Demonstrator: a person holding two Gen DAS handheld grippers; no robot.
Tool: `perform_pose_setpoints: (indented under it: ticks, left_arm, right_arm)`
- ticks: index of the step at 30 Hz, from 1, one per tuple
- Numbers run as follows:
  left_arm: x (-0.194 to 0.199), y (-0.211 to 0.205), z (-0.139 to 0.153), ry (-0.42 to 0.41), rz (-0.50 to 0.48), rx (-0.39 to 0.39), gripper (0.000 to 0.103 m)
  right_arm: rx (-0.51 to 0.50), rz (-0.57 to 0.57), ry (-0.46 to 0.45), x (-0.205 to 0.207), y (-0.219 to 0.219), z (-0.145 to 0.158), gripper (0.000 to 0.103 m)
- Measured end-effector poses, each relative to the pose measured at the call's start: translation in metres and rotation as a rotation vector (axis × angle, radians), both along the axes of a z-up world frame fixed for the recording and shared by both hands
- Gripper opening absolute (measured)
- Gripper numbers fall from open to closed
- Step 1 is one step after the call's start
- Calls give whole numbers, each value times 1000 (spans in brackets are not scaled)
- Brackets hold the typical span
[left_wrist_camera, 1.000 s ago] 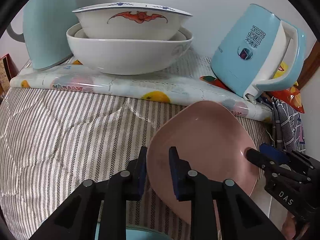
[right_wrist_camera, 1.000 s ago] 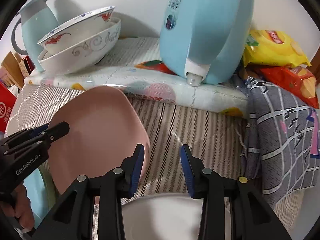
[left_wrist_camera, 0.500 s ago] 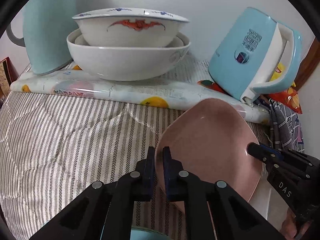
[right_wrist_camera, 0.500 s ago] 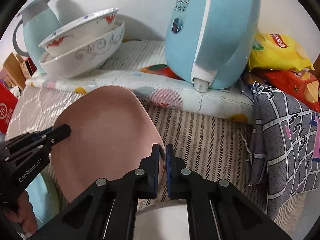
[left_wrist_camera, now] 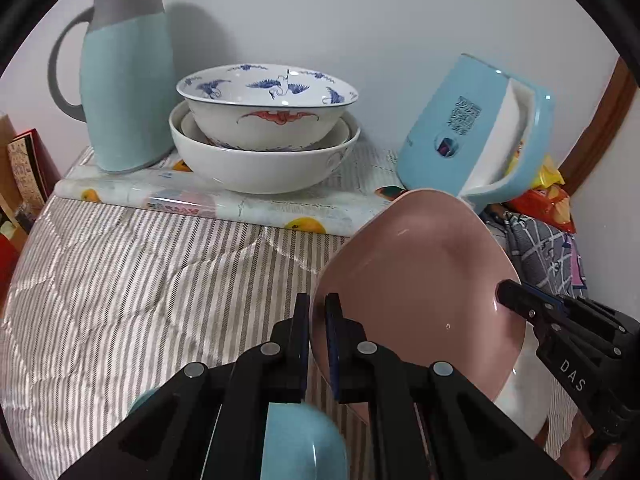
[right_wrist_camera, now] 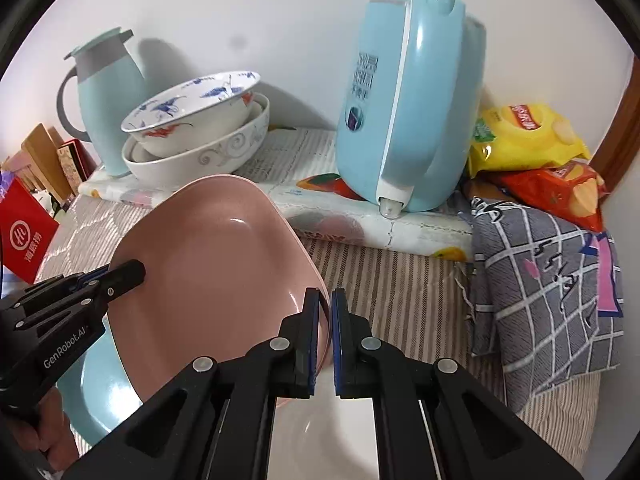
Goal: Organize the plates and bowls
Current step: 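Lower the pink plate onto the blue plate and open the left gripper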
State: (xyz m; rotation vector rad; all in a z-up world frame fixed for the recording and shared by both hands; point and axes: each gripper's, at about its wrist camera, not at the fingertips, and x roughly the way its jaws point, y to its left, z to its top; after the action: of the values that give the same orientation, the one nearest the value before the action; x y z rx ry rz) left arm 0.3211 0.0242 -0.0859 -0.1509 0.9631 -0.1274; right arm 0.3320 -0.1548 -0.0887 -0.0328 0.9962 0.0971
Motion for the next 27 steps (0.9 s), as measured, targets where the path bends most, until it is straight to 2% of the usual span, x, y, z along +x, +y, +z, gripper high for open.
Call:
perform_pose_setpoints:
  ticks: [6,27]
  left_arm:
    - [-25,12,10,-11,17,-11,8]
    - [-95,60,16,-21,84,-17,8]
  right_arm:
    - [-10,10,-32,-23,10,17,6]
    - [12,73,-40,-79,54,26,6]
